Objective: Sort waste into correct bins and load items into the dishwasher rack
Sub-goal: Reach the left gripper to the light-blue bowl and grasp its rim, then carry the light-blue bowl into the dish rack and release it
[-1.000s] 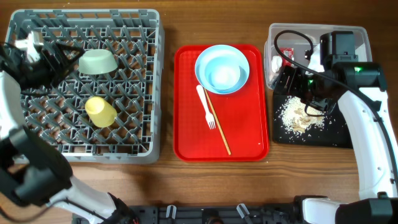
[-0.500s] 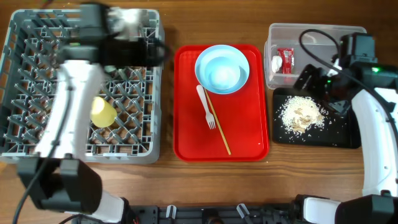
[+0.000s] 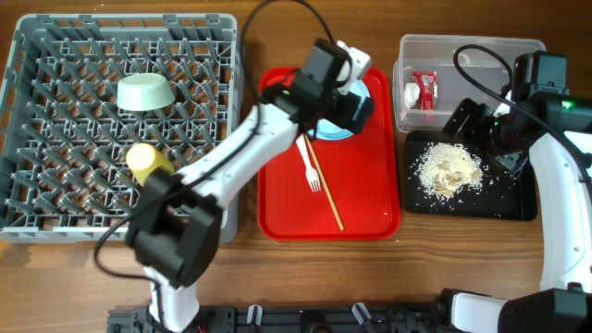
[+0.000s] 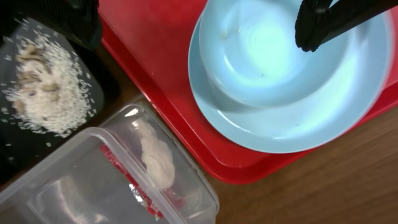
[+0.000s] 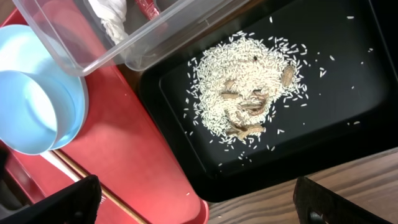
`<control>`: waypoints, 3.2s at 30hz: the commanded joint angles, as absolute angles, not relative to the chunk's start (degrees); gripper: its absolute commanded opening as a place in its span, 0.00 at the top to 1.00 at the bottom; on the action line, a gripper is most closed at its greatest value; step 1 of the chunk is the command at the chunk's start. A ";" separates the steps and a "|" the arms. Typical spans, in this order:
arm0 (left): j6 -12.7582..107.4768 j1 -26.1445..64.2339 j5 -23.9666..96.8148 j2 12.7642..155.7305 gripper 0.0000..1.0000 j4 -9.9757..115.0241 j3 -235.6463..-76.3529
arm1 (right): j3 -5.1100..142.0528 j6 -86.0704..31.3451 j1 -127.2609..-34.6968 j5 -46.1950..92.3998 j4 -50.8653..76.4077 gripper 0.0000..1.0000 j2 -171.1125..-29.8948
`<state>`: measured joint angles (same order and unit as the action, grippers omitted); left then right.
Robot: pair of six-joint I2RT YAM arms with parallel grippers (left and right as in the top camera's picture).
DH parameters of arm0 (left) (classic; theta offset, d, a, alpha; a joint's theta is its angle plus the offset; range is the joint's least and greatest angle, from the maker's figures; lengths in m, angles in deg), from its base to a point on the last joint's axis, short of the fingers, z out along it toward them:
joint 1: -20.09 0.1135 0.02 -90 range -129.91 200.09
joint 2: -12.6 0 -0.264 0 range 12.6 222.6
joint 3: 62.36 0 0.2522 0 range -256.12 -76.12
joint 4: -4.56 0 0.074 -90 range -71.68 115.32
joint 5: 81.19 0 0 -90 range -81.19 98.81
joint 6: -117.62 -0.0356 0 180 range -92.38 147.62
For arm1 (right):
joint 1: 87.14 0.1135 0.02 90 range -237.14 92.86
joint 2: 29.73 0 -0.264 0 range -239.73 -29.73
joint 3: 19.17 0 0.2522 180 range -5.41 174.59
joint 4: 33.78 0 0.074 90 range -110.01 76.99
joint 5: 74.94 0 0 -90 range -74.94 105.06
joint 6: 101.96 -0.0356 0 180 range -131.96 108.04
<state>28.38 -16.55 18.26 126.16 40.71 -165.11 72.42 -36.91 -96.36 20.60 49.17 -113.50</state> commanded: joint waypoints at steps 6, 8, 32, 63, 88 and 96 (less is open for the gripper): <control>29.80 -17.75 12.14 135.69 0.15 36.58 -165.22 | 72.92 -35.97 -96.49 21.12 49.85 0.00 -112.23; 29.80 -17.73 12.12 136.74 0.24 37.43 -165.22 | 72.92 -35.95 -96.49 21.12 49.87 0.00 -112.23; 30.04 -17.38 6.02 131.49 0.96 42.48 -165.31 | 72.92 -35.95 -96.49 21.10 50.18 0.00 -112.23; 44.35 31.99 77.95 129.74 0.96 42.55 -165.29 | 72.92 -34.49 -96.49 21.10 50.18 0.00 -112.23; 50.82 37.57 97.82 134.35 0.96 32.97 -165.29 | 72.92 -34.64 -96.49 21.15 50.59 0.00 -112.23; 51.02 36.37 98.21 134.35 0.96 29.17 -165.29 | 72.92 -34.66 -96.49 21.56 50.68 0.00 -112.23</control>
<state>50.74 37.15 96.22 133.57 29.78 -165.20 72.42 -35.03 -96.36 20.60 50.53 -113.50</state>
